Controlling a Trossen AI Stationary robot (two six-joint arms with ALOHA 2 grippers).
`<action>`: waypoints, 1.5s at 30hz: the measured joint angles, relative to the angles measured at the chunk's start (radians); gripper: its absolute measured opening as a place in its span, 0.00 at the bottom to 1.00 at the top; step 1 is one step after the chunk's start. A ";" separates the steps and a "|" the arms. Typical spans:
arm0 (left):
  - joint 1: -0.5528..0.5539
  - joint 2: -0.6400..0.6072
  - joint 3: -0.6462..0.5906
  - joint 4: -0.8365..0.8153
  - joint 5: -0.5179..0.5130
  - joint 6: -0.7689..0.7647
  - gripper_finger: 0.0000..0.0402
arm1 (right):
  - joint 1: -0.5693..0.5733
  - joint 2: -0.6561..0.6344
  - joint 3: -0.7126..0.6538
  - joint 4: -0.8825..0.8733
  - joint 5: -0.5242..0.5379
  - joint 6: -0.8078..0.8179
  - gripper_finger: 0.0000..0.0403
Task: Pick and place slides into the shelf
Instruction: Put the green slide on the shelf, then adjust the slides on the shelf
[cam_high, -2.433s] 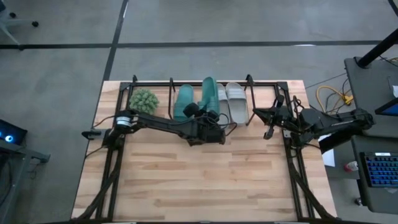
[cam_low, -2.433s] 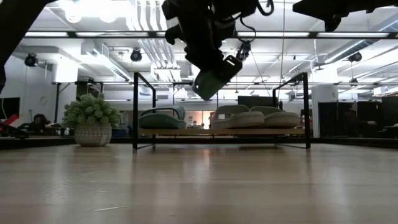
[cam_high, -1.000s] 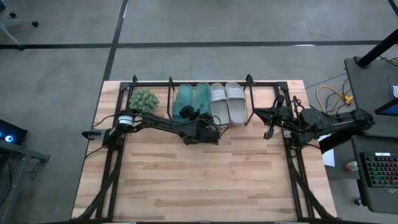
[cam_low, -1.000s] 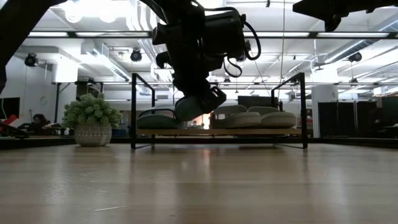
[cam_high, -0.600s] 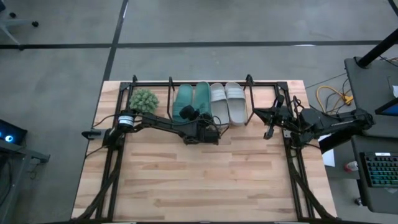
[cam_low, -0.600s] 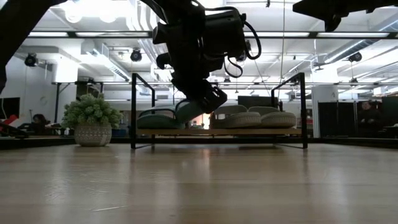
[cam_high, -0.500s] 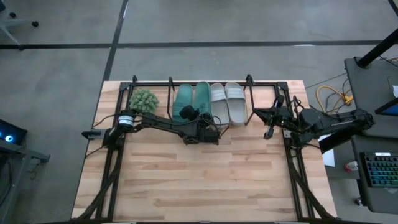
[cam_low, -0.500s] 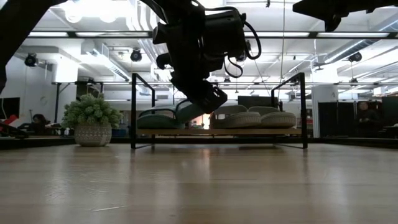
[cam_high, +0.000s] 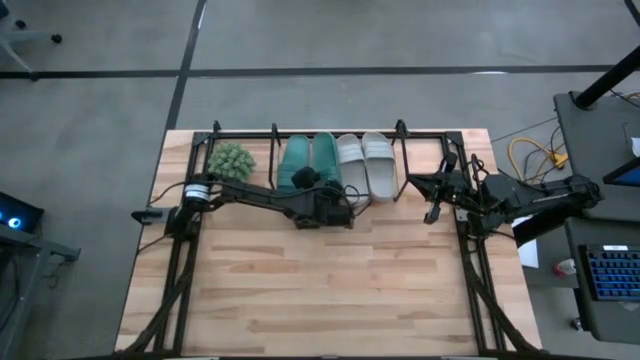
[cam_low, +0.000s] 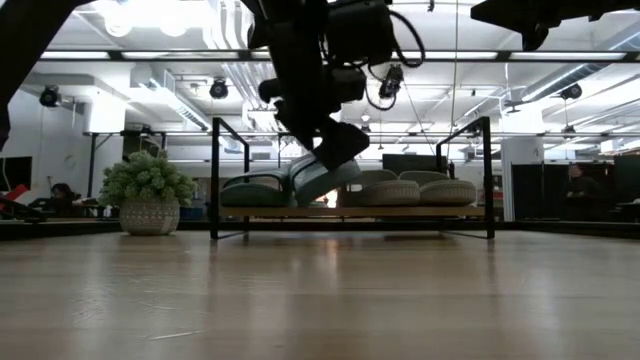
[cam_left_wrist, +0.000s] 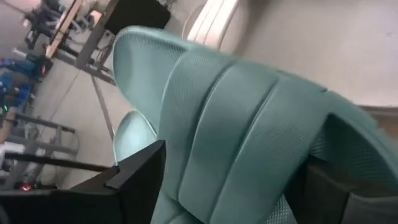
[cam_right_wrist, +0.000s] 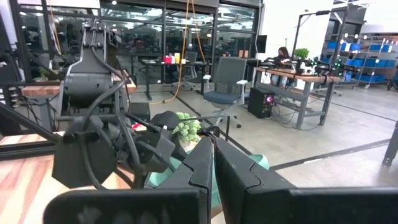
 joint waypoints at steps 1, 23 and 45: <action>0.000 -0.001 0.008 0.001 0.000 0.027 0.70 | 0.000 0.000 0.000 0.000 0.000 0.000 0.02; 0.020 -0.049 -0.001 -0.003 0.194 0.080 0.72 | 0.000 0.000 0.000 -0.002 0.000 -0.002 0.02; 0.013 -0.263 0.002 -0.036 0.207 0.203 0.72 | 0.000 0.023 0.000 -0.025 0.000 -0.036 0.02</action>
